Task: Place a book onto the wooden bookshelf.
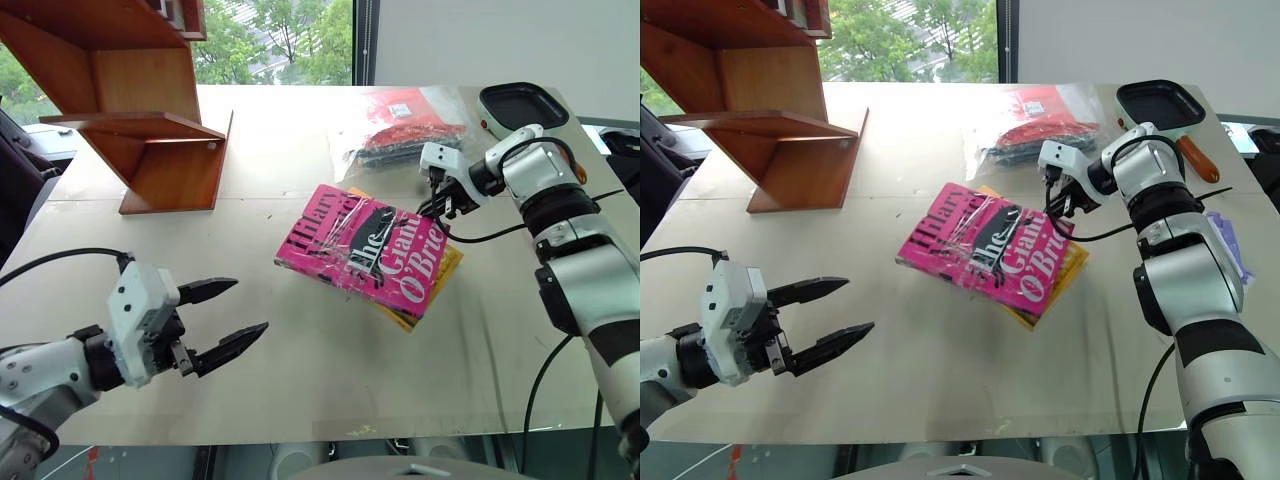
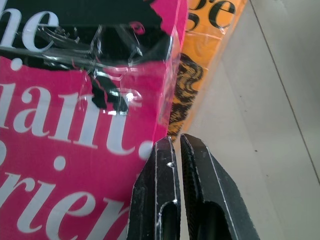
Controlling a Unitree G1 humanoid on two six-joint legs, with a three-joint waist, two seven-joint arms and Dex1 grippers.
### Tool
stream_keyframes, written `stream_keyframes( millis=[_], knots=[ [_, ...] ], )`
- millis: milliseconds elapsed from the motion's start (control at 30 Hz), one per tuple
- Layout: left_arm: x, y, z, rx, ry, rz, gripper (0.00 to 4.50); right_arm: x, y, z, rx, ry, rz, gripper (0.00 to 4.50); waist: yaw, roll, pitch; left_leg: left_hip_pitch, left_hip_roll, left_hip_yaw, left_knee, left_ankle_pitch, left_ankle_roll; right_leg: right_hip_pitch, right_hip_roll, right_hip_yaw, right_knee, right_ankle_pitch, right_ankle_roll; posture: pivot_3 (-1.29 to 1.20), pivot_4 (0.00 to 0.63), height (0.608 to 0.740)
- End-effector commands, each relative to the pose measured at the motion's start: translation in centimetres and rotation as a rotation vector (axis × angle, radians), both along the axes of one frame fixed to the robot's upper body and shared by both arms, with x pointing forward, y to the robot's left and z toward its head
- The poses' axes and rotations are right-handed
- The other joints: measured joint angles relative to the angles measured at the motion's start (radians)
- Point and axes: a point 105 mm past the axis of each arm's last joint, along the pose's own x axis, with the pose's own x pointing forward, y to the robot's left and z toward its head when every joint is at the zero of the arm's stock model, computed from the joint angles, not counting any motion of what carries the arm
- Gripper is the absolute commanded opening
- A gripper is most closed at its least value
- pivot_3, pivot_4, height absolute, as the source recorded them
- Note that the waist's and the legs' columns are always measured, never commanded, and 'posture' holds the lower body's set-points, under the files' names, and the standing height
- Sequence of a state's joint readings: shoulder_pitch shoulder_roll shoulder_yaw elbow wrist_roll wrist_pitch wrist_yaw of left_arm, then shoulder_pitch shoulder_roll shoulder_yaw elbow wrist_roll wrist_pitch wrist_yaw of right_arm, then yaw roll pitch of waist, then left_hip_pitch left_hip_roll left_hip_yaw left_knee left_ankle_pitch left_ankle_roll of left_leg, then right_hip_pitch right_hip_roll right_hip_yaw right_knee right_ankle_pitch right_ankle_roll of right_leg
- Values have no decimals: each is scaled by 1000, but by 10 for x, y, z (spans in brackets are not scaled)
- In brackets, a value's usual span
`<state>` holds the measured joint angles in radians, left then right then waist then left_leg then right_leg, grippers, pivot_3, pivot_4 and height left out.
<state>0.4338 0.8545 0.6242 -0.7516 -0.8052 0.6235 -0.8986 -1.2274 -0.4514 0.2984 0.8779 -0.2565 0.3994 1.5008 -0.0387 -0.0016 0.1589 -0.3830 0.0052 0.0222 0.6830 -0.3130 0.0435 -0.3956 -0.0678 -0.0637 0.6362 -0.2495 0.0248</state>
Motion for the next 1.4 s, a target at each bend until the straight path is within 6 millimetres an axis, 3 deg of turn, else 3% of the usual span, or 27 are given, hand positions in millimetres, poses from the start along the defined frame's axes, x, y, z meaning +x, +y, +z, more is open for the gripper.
stream_keyframes(
  millis=[33, 500, 800, 1067, 1267, 1400],
  knots=[
    [1, 0, 4, 17, -21, -16, 4500, -10, 0, 8, 12, -1, 20, 39, 3, 0, 0, 0, 0, 0, 0, 0, 0, 0, 0, 0, 0, 0, 0, 0, 150, 740],
    [0, 0, 3, 21, -10, -24, 4500, -39, 11, 3, 52, 55, 49, 39, 4, 0, 0, 0, 0, 0, 0, 0, 0, 0, 0, 0, 0, 0, 0, 0, 150, 740],
    [0, -1, 3, 17, -6, -28, 4500, -32, 4, 0, 46, 33, -9, 39, 7, -1, 0, 0, 0, -1, 0, 0, 0, 0, 0, -1, 0, 0, 0, 0, 150, 740],
    [-6, -4, 0, 5, 12, -24, 4500, -5, -31, 22, 153, -152, -188, 39, 10, -1, 0, -1, 0, 0, 0, 0, 0, 0, 0, -1, 0, 0, 0, 0, 150, 740],
    [-10, -4, 0, 2, 15, -14, 4500, -20, -54, 47, 397, -252, -215, 39, 25, -1, 0, -1, 0, 0, 0, 0, 0, 0, 0, 0, -1, 0, 0, 0, 150, 740],
    [-9, -3, -7, -52, 44, 17, 4500, -53, -72, 44, 521, -225, -221, 1544, 35, -1, 0, -1, 0, 0, 0, 0, 0, 0, -1, -1, -1, 0, 0, 0, 150, 740]
  ],
)
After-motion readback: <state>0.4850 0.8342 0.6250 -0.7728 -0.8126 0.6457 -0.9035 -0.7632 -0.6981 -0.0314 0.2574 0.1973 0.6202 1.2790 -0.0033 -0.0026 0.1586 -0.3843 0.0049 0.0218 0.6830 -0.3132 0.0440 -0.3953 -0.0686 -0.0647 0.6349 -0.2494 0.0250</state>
